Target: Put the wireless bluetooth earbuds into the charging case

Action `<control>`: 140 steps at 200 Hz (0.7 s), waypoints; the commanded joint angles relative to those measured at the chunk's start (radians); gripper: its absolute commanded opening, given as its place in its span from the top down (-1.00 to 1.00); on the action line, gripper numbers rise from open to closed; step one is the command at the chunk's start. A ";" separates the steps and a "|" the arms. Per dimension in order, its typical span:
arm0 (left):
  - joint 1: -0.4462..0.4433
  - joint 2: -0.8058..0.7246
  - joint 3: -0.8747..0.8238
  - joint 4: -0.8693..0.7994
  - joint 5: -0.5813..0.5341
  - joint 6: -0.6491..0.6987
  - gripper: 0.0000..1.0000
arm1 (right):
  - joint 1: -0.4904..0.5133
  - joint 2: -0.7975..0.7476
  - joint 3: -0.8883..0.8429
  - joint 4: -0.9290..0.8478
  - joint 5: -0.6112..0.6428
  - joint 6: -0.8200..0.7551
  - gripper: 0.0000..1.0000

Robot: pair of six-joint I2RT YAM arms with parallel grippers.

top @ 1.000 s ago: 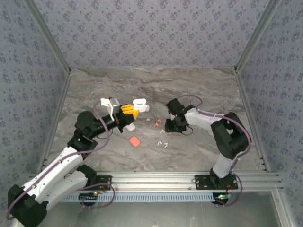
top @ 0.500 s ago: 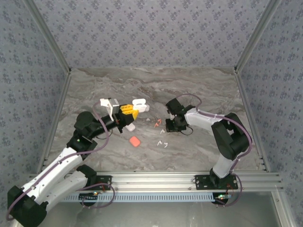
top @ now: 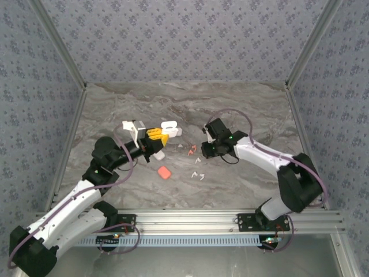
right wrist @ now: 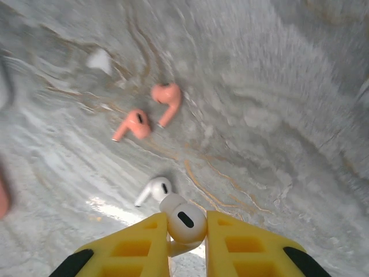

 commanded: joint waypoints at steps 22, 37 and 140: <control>-0.005 0.048 -0.009 0.097 -0.002 -0.081 1.00 | 0.022 -0.262 -0.034 0.110 0.011 -0.157 0.57; -0.008 0.063 -0.007 0.115 -0.002 -0.097 1.00 | 0.031 -0.341 -0.036 0.139 0.003 -0.204 0.57; -0.062 0.170 0.068 0.163 0.053 -0.167 1.00 | 0.142 -0.473 0.094 0.242 -0.045 -0.490 0.57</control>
